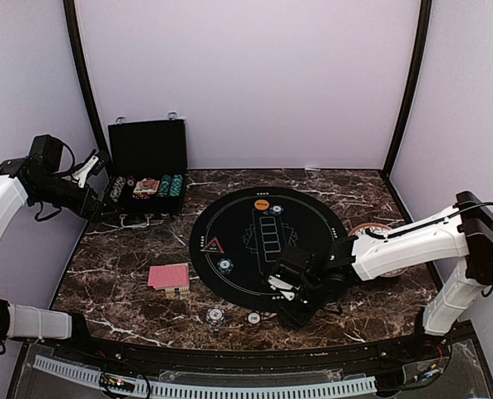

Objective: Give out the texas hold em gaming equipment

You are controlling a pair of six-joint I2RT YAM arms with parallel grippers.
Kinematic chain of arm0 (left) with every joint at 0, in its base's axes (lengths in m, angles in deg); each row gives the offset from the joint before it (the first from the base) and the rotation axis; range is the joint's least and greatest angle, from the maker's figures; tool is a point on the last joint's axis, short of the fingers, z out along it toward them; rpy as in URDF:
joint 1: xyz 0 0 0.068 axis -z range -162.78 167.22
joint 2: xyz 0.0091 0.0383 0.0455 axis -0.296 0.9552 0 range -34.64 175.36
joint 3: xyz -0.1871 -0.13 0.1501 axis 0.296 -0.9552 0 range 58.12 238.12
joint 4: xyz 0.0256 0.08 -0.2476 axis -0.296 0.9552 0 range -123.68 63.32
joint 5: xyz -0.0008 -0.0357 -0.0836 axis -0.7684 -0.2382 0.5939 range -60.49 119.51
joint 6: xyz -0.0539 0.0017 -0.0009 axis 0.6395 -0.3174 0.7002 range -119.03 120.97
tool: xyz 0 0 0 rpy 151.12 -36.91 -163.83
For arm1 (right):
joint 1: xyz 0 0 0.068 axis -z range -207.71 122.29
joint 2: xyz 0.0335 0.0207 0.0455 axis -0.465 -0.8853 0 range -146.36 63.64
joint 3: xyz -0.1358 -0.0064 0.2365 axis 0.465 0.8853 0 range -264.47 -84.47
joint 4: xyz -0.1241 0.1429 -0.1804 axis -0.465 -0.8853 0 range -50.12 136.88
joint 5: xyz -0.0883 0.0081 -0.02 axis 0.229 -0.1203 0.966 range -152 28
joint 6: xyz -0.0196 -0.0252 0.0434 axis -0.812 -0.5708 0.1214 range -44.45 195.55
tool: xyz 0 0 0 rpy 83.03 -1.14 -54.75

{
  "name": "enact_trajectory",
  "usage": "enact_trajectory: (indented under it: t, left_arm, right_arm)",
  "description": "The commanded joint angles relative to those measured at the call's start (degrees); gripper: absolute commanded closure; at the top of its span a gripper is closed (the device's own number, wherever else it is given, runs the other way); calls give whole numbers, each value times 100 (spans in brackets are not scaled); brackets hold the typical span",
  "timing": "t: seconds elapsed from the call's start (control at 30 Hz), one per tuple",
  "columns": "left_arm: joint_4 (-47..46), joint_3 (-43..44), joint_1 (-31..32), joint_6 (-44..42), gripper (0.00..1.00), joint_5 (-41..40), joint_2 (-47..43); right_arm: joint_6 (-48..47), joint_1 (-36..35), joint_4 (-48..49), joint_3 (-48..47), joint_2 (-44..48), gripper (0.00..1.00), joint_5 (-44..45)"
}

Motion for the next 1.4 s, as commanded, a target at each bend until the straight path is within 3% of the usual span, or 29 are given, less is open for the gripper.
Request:
enact_trajectory:
  t: [0.0,0.57,0.77,0.9,0.97,1.13,1.37]
  left_arm:
    - [142,93,24,-44,1,24,-53]
    - [101,84,24,-78,1,59,-37]
    - [96,72,23,-84,1,51,-49]
    - [88,58,31,-90,1,26,-55]
    - [92,51,29,-89,1,24,-55]
    - [87,40,25,-97,1,23,-64]
    - [73,40,24,-98,1,23,-40]
  right_arm:
    - [4,-57,67,39,-38,49,80]
    - [-33,-58,-94,86,147,82,81]
    - [-64,-57,-58,125,93,76,129]
    - [-89,-57,-39,124,36,58,127]
    - [-84,-57,-33,124,25,56,126]
    - [-105,-57,-51,140,33,58,125]
    - [-91,-59,-78,104,48,77,126]
